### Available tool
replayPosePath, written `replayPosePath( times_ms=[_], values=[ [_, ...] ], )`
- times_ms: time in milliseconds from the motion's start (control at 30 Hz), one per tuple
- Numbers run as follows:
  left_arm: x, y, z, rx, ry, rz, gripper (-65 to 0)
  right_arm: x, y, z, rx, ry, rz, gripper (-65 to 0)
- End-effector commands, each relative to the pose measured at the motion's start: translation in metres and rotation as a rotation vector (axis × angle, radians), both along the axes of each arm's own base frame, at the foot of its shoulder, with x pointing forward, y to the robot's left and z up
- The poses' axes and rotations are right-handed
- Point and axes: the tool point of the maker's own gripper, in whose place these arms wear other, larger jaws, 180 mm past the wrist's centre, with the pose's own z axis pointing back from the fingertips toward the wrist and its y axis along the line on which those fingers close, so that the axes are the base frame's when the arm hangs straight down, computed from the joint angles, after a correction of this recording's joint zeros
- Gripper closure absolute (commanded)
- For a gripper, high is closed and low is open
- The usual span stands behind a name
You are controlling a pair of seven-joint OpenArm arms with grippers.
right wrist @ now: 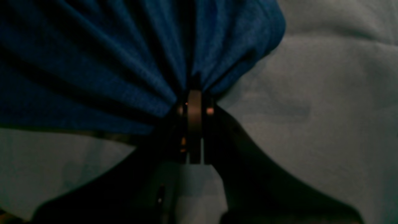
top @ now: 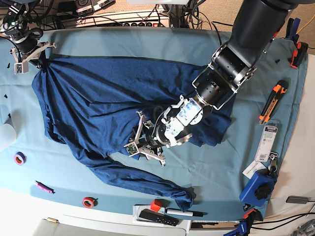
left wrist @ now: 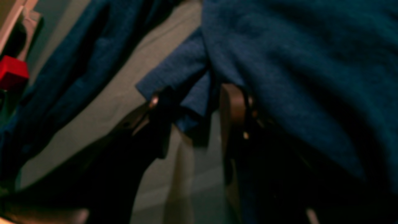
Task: Layout the t-shirt on the table in an organized manner, then fold the t-shirt properly
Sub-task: 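Grasp the shirt fabric in the middle with the left gripper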
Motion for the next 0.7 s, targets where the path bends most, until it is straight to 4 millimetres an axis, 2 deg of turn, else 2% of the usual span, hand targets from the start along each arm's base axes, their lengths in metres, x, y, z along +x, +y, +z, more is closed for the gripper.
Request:
replayPosePath(
  times_ms=[0, 233, 333, 500, 667],
  values=[
    [0.013, -0.004, 0.024, -0.038, -0.053, 0.000, -25.6, 0.007, -0.004, 0.013, -0.017, -0.040, 0.007, 0.0],
    [0.012, 0.004, 0.017, -0.045, -0.057, 0.018, -25.1, 0.007, -0.004, 0.013, -0.017, -0.040, 0.007, 0.0],
    [0.010, 0.003, 0.014, -0.061, -0.061, 0.026, -18.1, 0.007, -0.004, 0.013, -0.017, -0.040, 0.007, 0.0],
    [0.008, -0.001, 0.018, -0.109, -0.087, 0.027, 0.0, 0.007, -0.004, 0.013, -0.017, -0.040, 0.007, 0.0],
    [0.018, 0.005, 0.025, -0.109, -0.127, 0.072, 0.0, 0.007, -0.004, 0.013, -0.017, -0.040, 0.007, 0.0]
  ],
)
